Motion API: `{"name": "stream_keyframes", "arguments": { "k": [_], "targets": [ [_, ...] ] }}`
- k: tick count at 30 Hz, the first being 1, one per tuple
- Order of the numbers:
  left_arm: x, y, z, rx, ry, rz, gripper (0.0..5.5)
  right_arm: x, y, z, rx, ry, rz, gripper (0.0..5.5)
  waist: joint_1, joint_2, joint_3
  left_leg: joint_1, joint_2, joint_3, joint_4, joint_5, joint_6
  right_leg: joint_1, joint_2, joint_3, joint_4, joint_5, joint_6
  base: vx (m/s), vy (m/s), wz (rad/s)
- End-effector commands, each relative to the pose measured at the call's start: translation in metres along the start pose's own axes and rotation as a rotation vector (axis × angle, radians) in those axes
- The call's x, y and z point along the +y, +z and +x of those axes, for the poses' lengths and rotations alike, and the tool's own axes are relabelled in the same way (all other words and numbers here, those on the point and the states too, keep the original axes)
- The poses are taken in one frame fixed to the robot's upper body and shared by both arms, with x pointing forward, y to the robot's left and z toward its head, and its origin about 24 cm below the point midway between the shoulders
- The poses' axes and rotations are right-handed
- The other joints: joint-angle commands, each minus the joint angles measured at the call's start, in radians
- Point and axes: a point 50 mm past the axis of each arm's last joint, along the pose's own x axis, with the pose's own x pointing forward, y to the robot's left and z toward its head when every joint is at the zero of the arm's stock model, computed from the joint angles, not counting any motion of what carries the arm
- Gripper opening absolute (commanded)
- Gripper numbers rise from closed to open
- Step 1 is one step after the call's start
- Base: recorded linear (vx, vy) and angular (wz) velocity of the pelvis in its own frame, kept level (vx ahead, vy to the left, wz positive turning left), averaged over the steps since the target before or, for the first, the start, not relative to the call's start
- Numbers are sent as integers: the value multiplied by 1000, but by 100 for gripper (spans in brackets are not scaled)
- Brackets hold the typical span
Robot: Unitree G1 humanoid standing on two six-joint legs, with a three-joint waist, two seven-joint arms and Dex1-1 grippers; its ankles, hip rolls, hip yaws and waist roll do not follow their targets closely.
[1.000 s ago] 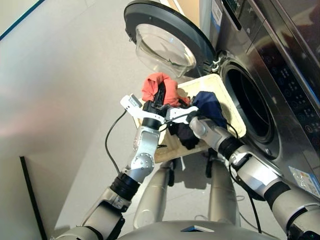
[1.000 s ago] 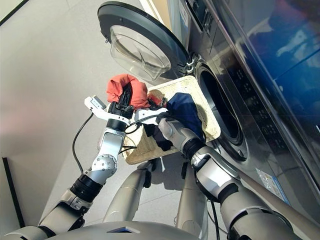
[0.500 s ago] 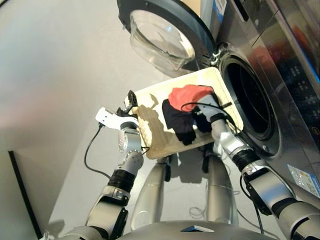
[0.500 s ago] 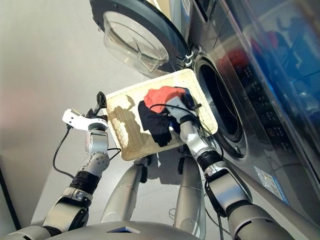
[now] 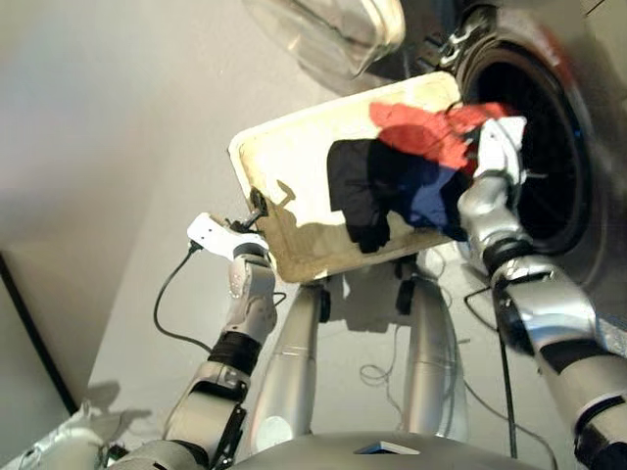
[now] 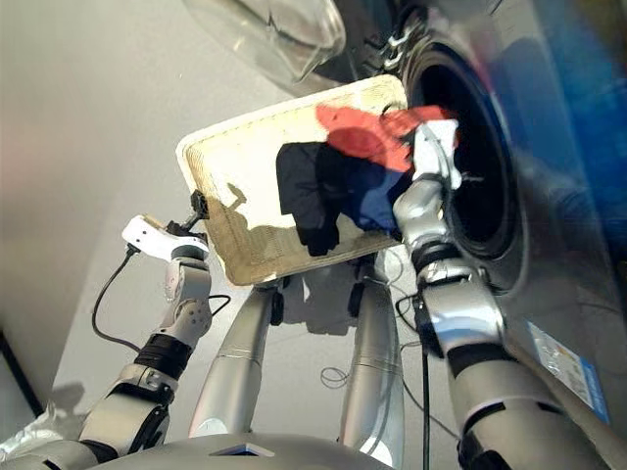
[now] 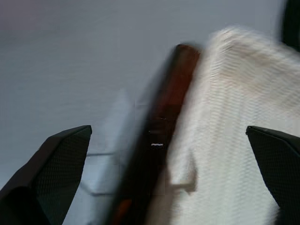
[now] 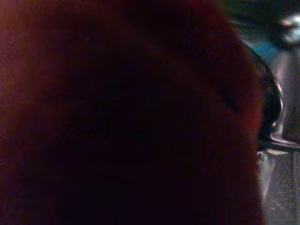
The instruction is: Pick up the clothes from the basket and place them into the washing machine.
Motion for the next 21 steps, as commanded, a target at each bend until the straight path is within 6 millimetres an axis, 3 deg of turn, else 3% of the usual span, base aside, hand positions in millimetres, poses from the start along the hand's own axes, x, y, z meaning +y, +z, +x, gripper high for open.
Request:
{"name": "stream_keyframes", "arguments": {
  "k": [1, 4, 6, 7, 9, 12, 20, 21],
  "targets": [
    [9, 19, -2, -74, -27, 36, 550, -55, 22, 34, -13, -258, 78, 0, -5, 60, -24, -86, -20, 26, 49, 14, 52, -69, 29, 24, 36, 68, 82, 0, 0, 0],
    [14, 15, -4, -50, 0, 31, 550, -89, 37, 49, 19, -435, 251, 0, -10, 69, -19, -128, -26, 35, 94, 4, 53, -116, 35, 34, 80, 61, 83, 0, 0, 0],
    [20, 14, -7, -32, 20, 40, 550, -117, 37, 56, 62, -562, 335, 0, -24, 75, -15, -151, -32, 38, 119, -2, 51, -142, 41, 39, 102, 62, 83, 0, 0, 0],
    [20, 14, -7, -31, 17, 41, 550, -119, 37, 57, 64, -565, 339, 0, -21, 73, -18, -158, -33, 39, 124, -4, 51, -149, 40, 41, 107, 60, 84, 0, 0, 0],
    [25, 12, -10, -11, 34, 27, 550, -146, 50, 62, 22, -703, 378, 0, -36, 74, -19, -190, -38, 46, 157, -9, 52, -185, 47, 52, 134, 60, 83, 0, 0, 0],
    [28, 9, -14, 9, 39, 26, 550, -169, 50, 65, 30, -798, 399, 0, -52, 77, -18, -225, -41, 49, 185, -15, 53, -214, 52, 58, 153, 59, 83, 0, 0, 0],
    [18, 10, -7, -15, -10, 49, 550, -120, 81, 57, -116, -577, 437, 0, -55, 75, -25, -249, -37, 62, 210, -18, 50, -236, 56, 73, 168, 69, 84, 0, 0, 0],
    [18, 13, -5, -29, -11, 52, 550, -113, 86, 57, -145, -513, 427, 30, -53, 72, -27, -250, -36, 61, 211, -15, 47, -235, 54, 74, 170, 69, 84, 0, 0, 0]
  ]
}}
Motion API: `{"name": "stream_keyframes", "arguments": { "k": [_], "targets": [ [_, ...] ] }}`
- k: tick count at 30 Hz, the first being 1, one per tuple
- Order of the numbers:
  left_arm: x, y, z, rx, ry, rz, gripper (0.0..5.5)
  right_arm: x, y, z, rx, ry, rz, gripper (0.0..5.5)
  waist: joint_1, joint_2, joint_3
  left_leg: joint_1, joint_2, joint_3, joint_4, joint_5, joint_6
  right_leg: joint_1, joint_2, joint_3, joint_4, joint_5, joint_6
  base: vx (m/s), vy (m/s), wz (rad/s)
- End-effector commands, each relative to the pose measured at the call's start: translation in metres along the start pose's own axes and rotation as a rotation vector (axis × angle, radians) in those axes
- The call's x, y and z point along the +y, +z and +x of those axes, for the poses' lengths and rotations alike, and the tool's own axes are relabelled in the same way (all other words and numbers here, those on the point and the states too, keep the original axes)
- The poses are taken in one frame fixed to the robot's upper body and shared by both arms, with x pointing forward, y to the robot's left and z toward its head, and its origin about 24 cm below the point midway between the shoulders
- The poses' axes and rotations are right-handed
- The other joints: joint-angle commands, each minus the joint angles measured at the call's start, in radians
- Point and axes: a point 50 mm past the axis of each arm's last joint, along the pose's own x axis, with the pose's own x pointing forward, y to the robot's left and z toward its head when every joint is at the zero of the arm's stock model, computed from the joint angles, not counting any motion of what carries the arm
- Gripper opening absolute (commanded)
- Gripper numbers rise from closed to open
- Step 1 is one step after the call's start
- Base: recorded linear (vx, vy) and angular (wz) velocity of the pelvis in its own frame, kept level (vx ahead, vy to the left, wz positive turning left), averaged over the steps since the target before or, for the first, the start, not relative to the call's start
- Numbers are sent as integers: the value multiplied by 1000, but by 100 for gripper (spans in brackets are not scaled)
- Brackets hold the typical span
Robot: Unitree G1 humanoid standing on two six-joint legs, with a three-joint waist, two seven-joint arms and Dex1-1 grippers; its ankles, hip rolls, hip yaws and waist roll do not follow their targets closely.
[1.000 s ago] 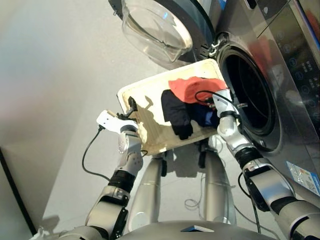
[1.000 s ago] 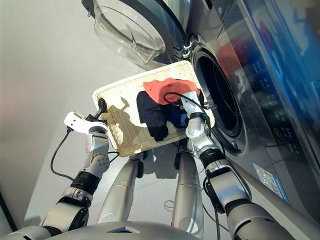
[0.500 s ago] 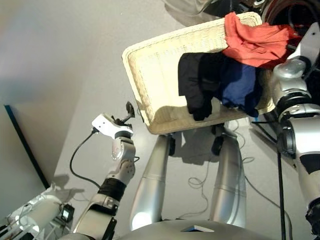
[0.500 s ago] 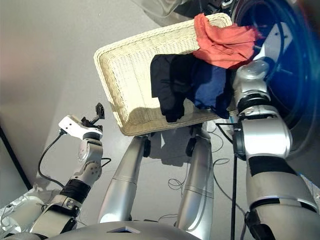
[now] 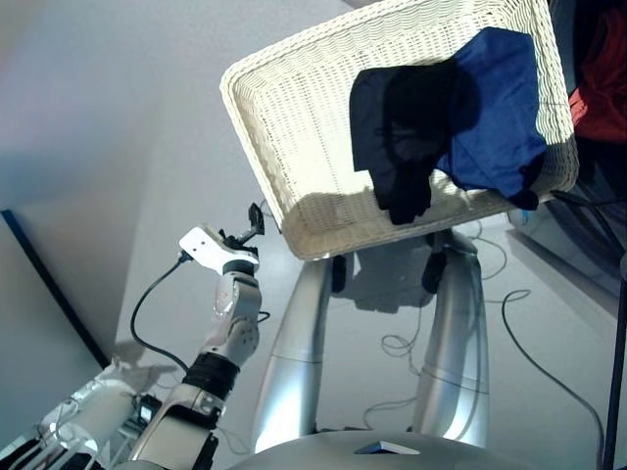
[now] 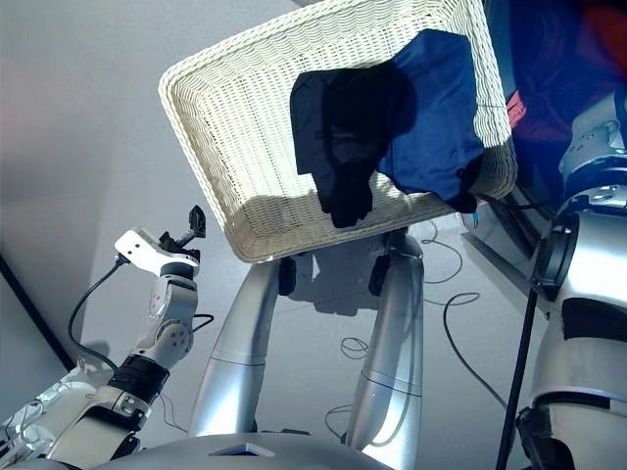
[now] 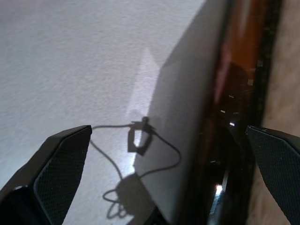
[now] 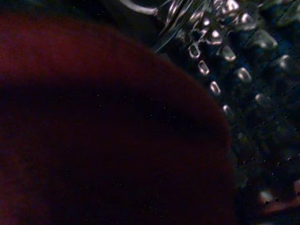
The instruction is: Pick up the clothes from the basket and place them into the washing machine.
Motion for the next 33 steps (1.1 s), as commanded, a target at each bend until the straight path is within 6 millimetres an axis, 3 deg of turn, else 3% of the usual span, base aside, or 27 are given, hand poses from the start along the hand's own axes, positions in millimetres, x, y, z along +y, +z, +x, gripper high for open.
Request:
{"name": "stream_keyframes", "arguments": {
  "k": [1, 5, 9, 13, 18, 19, 21, 23, 28, 33],
  "targets": [
    [12, 17, 1, -104, 23, 7, 550, 22, 40, -13, -238, 222, 77, 550, -16, 64, -36, -30, -4, -30, -20, 73, -24, -28, 44, -58, 45, 70, 5, 0, 0, 0],
    [20, 22, 5, -131, 58, 1, 550, 34, 13, -28, -199, 463, 5, 550, -18, 51, -38, -14, 1, -34, -34, 82, -33, -2, 43, -68, 29, 78, 5, 0, 0, 0],
    [30, 22, 9, -118, 80, -10, 550, 33, -15, -32, -126, 666, -73, 550, -20, 36, -37, 0, 7, -46, -54, 92, -40, 36, 36, -84, -6, 88, 5, -13, -67, -15],
    [34, 14, 7, -80, 77, -20, 550, 38, -35, -45, -105, 801, -205, 550, -12, 25, -38, 24, 9, -58, -75, 104, -44, 68, 35, -96, -32, 94, 4, -9, -46, -9],
    [34, 9, 9, -59, 84, -31, 550, 38, -57, -58, -18, 827, -195, 550, -3, 18, -40, 50, 14, -65, -101, 113, -47, 101, 39, -108, -60, 98, 3, 0, 0, 0],
    [35, 11, 10, -65, 81, -23, 550, 41, -67, -71, -12, 912, -241, 550, 3, 13, -40, 62, 19, -69, -117, 117, -48, 118, 36, -114, -76, 99, 3, 0, 0, 0],
    [38, 12, 11, -60, 87, -13, 550, 46, -68, -79, -68, 970, -336, 550, 1, 9, -37, 75, 21, -72, -132, 122, -48, 135, 37, -120, -89, 101, 2, 0, 0, 0],
    [37, 13, 12, -65, 82, -1, 550, 54, -71, -99, -230, 1045, -535, 550, 3, -1, -38, 101, 28, -73, -170, 135, -51, 167, 36, -129, -128, 108, 0, 0, 0, 0],
    [31, 14, 16, -77, 63, -10, 550, 49, -97, -129, -54, 1146, -332, 550, -4, -10, -32, 173, 39, -82, -269, 155, -57, 245, 37, -145, -218, 112, 2, 0, 0, 0],
    [30, 13, 20, -78, 82, -4, 550, 43, -116, -158, 29, 1181, -251, 550, -21, -25, -32, 249, 51, -82, -382, 179, -60, 318, 44, -154, -322, 123, 1, 0, 0, 0]
  ]
}}
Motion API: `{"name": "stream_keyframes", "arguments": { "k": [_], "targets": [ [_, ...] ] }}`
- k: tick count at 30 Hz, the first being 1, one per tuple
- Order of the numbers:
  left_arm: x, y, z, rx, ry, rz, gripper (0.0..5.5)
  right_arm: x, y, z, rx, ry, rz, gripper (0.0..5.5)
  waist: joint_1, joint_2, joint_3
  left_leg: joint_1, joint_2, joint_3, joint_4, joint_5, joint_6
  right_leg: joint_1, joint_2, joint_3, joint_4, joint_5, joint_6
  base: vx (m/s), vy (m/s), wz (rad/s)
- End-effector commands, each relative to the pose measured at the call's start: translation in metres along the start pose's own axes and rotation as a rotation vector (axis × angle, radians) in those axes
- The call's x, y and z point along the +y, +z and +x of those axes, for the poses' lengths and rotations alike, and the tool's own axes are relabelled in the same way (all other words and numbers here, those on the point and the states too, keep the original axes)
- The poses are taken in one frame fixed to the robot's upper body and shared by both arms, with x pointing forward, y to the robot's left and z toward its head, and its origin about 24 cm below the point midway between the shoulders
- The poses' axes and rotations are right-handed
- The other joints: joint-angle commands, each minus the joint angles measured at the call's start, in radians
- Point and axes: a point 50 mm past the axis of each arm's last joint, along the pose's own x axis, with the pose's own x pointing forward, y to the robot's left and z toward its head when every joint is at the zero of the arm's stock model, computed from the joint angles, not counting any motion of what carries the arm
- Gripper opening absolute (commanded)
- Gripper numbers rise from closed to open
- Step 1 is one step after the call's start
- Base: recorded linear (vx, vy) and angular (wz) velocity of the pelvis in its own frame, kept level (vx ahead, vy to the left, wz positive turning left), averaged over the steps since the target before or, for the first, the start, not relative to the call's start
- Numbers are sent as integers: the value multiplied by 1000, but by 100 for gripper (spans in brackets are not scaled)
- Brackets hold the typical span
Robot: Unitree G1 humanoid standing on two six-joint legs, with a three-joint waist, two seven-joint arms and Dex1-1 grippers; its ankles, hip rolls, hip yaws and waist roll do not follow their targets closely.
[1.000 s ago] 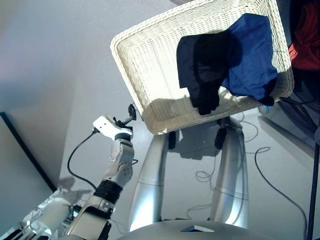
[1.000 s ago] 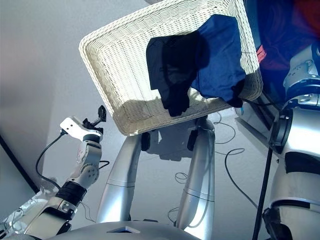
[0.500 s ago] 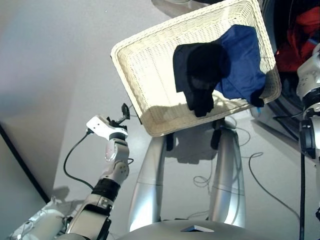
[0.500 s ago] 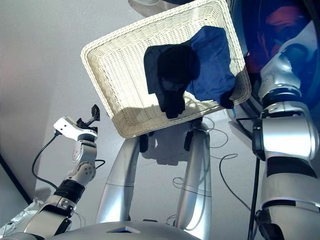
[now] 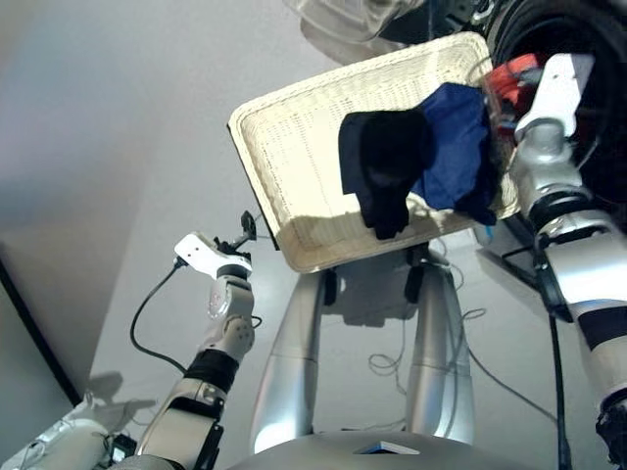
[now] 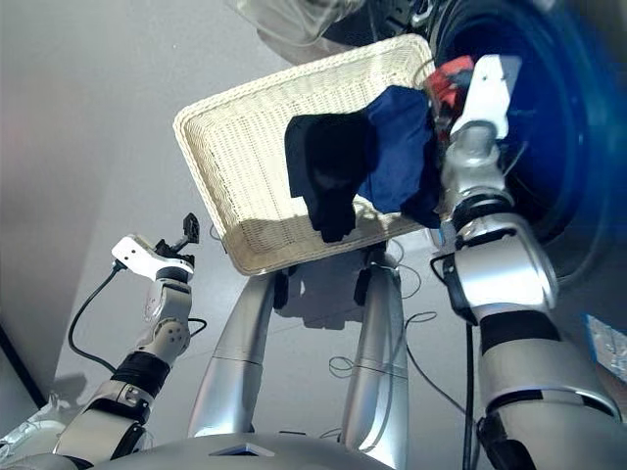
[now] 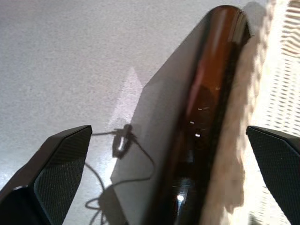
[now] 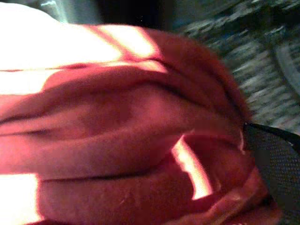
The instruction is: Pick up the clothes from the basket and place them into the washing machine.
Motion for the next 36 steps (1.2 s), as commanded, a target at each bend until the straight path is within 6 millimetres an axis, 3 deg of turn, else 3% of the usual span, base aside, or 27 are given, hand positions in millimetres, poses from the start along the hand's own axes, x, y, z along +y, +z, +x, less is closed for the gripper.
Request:
{"name": "stream_keyframes", "arguments": {
  "k": [1, 2, 5, 6, 8, 9, 11, 12, 13, 14, 15, 20, 23, 24, 25, 27, 29, 32, 34, 35, 36],
  "targets": [
    [3, 19, 10, -90, 17, 8, 550, 4, 34, 3, -155, -6, 99, 550, 9, 10, -2, 2, 30, 4, -157, 111, -19, 54, 35, -61, -138, 101, 35, 0, 0, 0],
    [1, 20, 12, -100, 19, 12, 550, 12, 31, 1, -149, -11, 91, 550, 5, 9, -9, 30, 31, 5, -204, 122, -21, 76, 37, -61, -181, 111, 36, 0, 0, 0],
    [-2, 23, 13, -119, 16, 23, 550, 8, 28, 2, -121, -73, 68, 550, 13, 12, -19, 66, 28, 4, -268, 141, -25, 101, 36, -61, -232, 123, 39, -29, 5, 2],
    [-3, 24, 13, -126, 14, 24, 550, 6, 27, 3, -109, -92, 81, 550, 14, 12, -15, 58, 23, 11, -281, 177, -20, 94, 33, -65, -249, 154, 32, -95, 8, 15],
    [-5, 26, 13, -134, 1, 42, 550, -4, 31, 7, -93, -138, 60, 550, 22, 15, -20, 55, 20, 12, -290, 180, -19, 88, 32, -65, -252, 154, 31, -51, 5, 0],
    [-5, 27, 13, -138, 0, 46, 550, -10, 35, 10, -90, -174, 70, 0, 28, 19, -21, 49, 17, 11, -287, 179, -16, 79, 33, -63, -245, 152, 31, 0, 0, 0],
    [-3, 29, 11, -144, 5, 48, 550, -24, 50, 14, -115, -256, 53, 0, 41, 26, -27, 31, 13, 10, -275, 176, -10, 56, 35, -58, -229, 151, 30, 0, 0, 0],
    [-3, 29, 10, -143, 3, 51, 550, -30, 53, 16, -119, -280, 40, 267, 46, 31, -30, 23, 13, 9, -269, 175, -9, 46, 35, -56, -223, 149, 30, 101, 21, -8],
    [1, 28, 8, -141, 11, 58, 550, -39, 56, 17, -119, -319, 28, 550, 55, 37, -38, 27, 16, 2, -260, 143, -12, 42, 39, -48, -205, 118, 39, 112, 17, 10],
    [2, 27, 6, -136, 14, 64, 550, -47, 62, 18, -131, -358, 18, 377, 59, 41, -42, 18, 16, 2, -256, 143, -11, 31, 38, -46, -200, 117, 39, 126, 26, 39],
    [6, 25, 3, -124, 24, 75, 550, -57, 69, 19, -148, -410, 3, 0, 65, 46, -43, 10, 17, 2, -245, 137, -9, 20, 38, -43, -183, 110, 39, 0, 0, 0],
    [4, 25, -1, -122, 14, 97, 550, -112, 92, 16, -210, -699, -31, 0, 79, 72, -46, -19, 14, 2, -208, 124, -4, -15, 32, -32, -134, 93, 44, 10, 9, 10],
    [-4, 24, -2, -126, -10, 90, 550, -133, 98, 10, -233, -836, -56, 0, 81, 83, -45, -22, 13, 6, -207, 122, -4, -22, 26, -32, -128, 90, 48, 17, 13, 13],
    [-6, 24, -1, -126, -17, 85, 550, -135, 97, 11, -218, -813, -69, 203, 82, 82, -44, -24, 13, 5, -207, 126, -4, -26, 25, -31, -126, 93, 49, 0, 0, 0],
    [-6, 23, -1, -123, -20, 85, 550, -134, 95, 13, -204, -759, -84, 550, 82, 78, -42, -24, 14, 5, -202, 122, -4, -26, 25, -30, -121, 90, 49, 0, 0, 0],
    [-6, 22, 0, -113, -24, 70, 550, -120, 95, 19, -181, -603, -62, 550, 73, 66, -34, -27, 16, 5, -191, 116, -3, -25, 25, -33, -122, 93, 47, 0, 0, 0],
    [-5, 18, 0, -93, -17, 55, 550, -107, 87, 20, -167, -566, -21, 550, 63, 61, -29, -25, 16, 7, -186, 111, -2, -20, 26, -33, -127, 95, 46, 0, 0, 0],
    [-8, 15, 0, -84, -21, 49, 550, -80, 65, 18, -117, -524, -7, 550, 56, 59, -29, -20, 14, 8, -180, 104, -1, -12, 26, -32, -133, 96, 44, 0, 0, 0],
    [-15, 18, 4, -104, -36, 4, 550, -48, 47, 13, -110, -396, 332, 550, 46, 58, -25, -20, 15, 5, -178, 105, -1, -4, 28, -33, -137, 97, 43, 0, 0, 0],
    [-12, 17, 4, -101, -16, 9, 550, -41, 31, 7, -76, -408, 334, 550, 42, 50, -27, -12, 15, 6, -176, 103, -2, 1, 28, -32, -136, 96, 43, 0, 0, 0],
    [-9, 19, 5, -105, -9, 21, 550, -31, 20, 5, -51, -347, 219, 550, 40, 47, -26, -8, 14, 8, -173, 97, -2, 6, 27, -33, -134, 93, 42, 0, 0, 0]
  ]
}}
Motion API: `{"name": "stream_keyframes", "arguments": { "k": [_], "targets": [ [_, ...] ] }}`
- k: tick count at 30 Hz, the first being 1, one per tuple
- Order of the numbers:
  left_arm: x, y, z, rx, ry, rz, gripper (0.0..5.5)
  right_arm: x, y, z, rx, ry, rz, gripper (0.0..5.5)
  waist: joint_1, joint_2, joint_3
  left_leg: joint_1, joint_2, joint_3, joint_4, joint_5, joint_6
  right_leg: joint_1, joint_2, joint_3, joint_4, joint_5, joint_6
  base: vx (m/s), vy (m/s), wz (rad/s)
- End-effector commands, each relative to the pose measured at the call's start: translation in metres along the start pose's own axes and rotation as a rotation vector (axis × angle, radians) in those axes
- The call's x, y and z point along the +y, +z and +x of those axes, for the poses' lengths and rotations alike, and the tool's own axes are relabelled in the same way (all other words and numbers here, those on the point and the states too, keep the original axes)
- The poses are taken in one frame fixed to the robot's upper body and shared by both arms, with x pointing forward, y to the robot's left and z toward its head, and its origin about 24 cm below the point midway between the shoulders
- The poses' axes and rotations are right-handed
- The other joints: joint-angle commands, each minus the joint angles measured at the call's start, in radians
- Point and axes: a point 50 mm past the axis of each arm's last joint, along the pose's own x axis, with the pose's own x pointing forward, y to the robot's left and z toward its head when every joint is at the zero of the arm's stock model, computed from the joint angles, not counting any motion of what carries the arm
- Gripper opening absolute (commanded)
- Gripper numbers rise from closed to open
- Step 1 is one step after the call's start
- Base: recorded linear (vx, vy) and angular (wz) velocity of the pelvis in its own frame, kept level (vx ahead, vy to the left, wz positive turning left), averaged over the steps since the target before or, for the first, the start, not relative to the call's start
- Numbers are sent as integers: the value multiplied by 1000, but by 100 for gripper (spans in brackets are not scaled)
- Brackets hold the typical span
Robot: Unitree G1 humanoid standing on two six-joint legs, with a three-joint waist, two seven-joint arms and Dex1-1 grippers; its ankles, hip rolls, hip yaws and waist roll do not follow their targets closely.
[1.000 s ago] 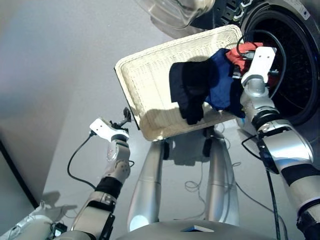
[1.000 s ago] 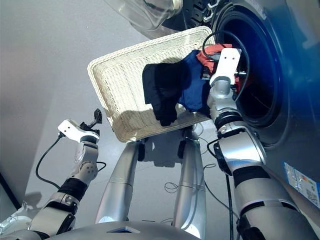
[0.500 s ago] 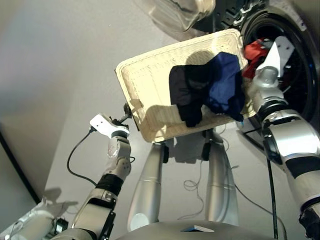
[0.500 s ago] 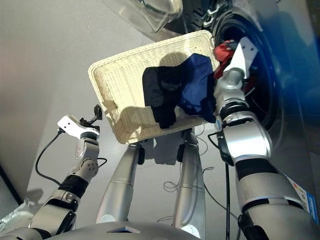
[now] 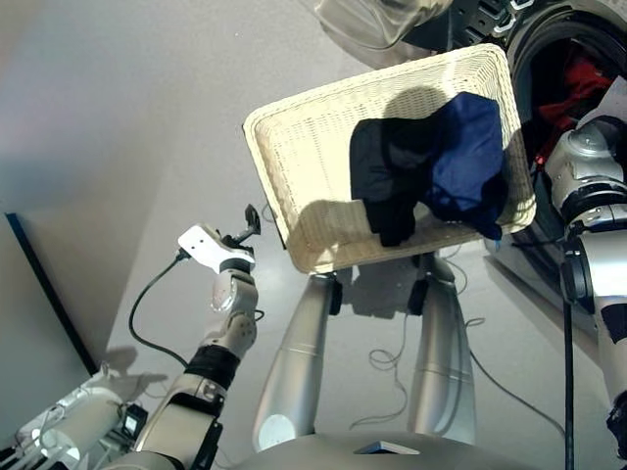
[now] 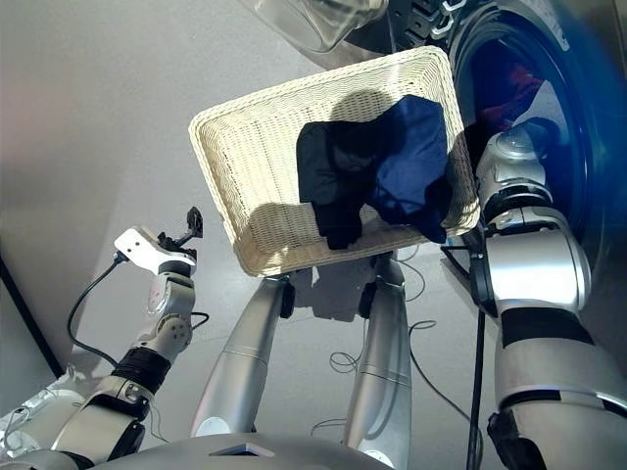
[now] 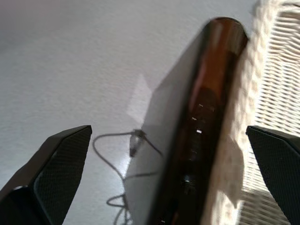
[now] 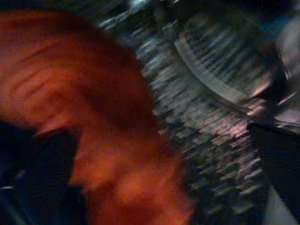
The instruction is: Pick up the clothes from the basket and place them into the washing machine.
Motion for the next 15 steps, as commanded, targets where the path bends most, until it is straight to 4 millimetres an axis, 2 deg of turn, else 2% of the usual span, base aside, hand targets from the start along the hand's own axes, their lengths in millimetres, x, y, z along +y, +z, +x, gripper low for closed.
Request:
{"name": "stream_keyframes", "arguments": {
  "k": [1, 2, 4, 8, 15],
  "targets": [
    [10, 21, 5, -97, 12, 3, 550, 14, -15, -12, -4, 140, 9, 550, -16, 38, -2, -32, -4, -12, -41, 47, 8, 14, 12, -32, -38, 61, 53, 0, 0, 0],
    [11, 21, 6, -105, 25, -18, 550, 15, -18, -15, 23, 134, 110, 550, -22, 34, 0, -27, -2, -11, -41, 45, 8, 24, 10, -36, -44, 60, 53, 0, 0, 0],
    [15, 22, 6, -112, 53, -29, 550, 26, -31, -28, 7, 189, -3, 550, -28, 27, -2, -19, -3, -10, -47, 46, 8, 32, 10, -39, -52, 64, 52, 0, 0, 0],
    [15, 23, 8, -124, 62, -45, 550, 34, -49, -45, 51, 289, 83, 550, -35, 13, -5, -2, -4, -18, -66, 46, 7, 50, 9, -48, -73, 65, 52, 0, 0, 0],
    [9, 22, 12, -119, 14, 132, 550, 39, -80, -83, 37, 500, 85, 550, -64, -15, 3, 48, 2, -17, -81, 44, 2, 102, 11, -52, -90, 68, 55, 0, 0, 0]
  ]
}}
